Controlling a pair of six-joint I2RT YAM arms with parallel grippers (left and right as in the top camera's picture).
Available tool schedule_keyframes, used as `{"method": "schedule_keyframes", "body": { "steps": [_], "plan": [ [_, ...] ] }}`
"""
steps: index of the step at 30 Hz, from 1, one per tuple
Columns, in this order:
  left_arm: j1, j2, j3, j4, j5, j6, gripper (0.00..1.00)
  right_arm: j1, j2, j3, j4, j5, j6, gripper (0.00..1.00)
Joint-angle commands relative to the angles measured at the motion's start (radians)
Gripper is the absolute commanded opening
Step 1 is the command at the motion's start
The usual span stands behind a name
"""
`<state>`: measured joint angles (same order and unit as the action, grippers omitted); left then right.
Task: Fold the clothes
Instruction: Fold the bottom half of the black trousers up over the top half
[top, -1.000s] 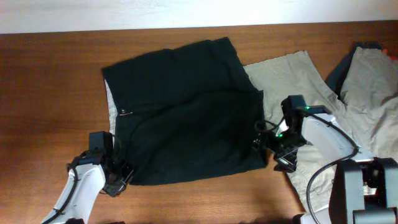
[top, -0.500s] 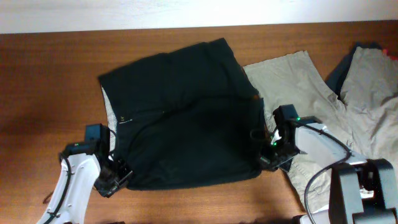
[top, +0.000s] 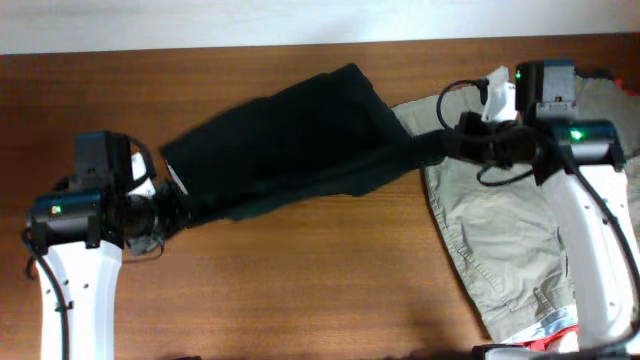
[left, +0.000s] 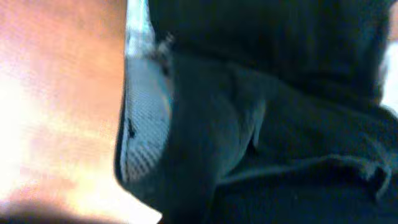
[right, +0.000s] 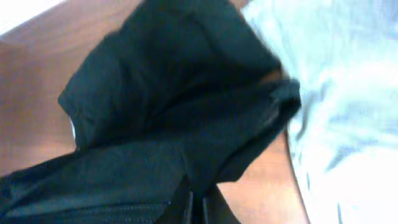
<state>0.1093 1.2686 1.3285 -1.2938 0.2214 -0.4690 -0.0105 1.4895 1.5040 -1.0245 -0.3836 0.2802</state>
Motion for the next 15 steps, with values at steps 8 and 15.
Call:
{"method": "schedule_keyframes", "body": {
  "steps": [8,15],
  "plan": [
    [0.018,0.377,0.011,0.459,-0.309,-0.161,0.00,0.116,0.350,0.025,0.573,0.134,0.000,0.04],
    [0.023,0.578,0.011,0.869,-0.289,-0.160,0.43,0.163,0.544,0.025,0.990,0.130,0.016,0.41]
  ]
}}
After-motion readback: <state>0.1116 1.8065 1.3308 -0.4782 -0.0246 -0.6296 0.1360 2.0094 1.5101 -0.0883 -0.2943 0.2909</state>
